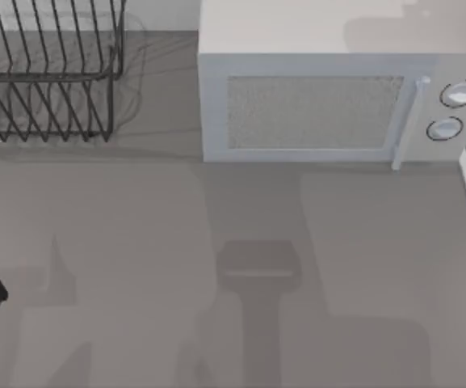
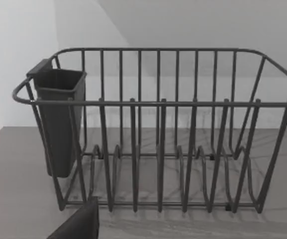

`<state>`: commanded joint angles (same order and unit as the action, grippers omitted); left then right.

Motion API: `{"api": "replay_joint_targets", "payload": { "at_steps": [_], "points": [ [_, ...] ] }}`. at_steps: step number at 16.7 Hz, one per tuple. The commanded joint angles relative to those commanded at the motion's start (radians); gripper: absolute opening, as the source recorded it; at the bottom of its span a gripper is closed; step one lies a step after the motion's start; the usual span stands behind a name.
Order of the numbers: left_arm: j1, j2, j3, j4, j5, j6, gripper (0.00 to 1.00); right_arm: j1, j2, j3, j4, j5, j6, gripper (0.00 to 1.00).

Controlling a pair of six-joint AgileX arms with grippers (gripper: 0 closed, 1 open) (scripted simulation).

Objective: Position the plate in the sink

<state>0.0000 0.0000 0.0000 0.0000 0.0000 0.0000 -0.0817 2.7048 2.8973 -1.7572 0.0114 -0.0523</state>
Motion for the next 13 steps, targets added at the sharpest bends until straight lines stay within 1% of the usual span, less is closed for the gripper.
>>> {"api": "replay_joint_targets", "payload": {
  "at_steps": [5, 13],
  "points": [
    [0.000, 0.000, 0.000, 0.000, 0.000, 0.000, 1.00, -0.001, 0.006, 0.005, -0.002, -0.002, -0.006, 0.00],
    [0.000, 0.000, 0.000, 0.000, 0.000, 0.000, 1.00, -0.001, 0.006, 0.005, -0.002, -0.002, -0.006, 0.60]
  ]
}}
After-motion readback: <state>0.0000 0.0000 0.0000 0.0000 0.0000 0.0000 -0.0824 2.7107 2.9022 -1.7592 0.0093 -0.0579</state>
